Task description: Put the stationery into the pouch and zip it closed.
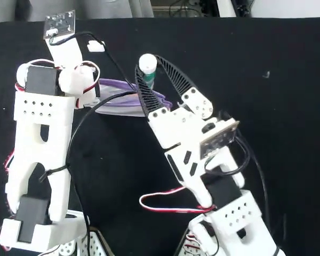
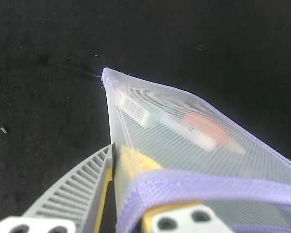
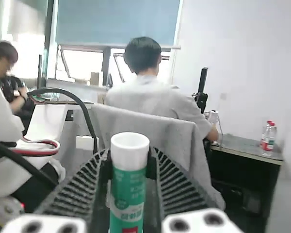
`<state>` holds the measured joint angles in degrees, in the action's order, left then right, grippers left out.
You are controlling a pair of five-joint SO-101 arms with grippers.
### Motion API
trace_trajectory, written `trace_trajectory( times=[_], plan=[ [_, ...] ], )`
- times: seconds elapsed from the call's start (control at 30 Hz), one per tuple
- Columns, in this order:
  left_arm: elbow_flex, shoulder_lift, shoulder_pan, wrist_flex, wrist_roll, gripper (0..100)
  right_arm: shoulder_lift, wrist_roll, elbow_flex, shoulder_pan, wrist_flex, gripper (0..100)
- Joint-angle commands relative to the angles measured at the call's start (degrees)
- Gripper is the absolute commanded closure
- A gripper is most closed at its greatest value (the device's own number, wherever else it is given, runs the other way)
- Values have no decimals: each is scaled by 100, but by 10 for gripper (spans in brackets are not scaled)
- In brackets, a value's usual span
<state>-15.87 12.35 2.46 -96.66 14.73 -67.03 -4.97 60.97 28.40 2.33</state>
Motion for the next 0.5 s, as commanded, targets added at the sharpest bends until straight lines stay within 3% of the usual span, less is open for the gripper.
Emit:
trace_trajectory(
  times=[0.0, 0.17, 0.47],
  plan=[
    [-119, 44, 84, 141, 79, 970, -92, 492, 224, 88, 686, 987],
    [-75, 62, 92, 237, 185, 970, -40, 1002, 593, 141, 1160, 987],
    [-66, 70, 92, 237, 202, 970, 40, 993, 1059, 624, 1670, 987]
  ],
)
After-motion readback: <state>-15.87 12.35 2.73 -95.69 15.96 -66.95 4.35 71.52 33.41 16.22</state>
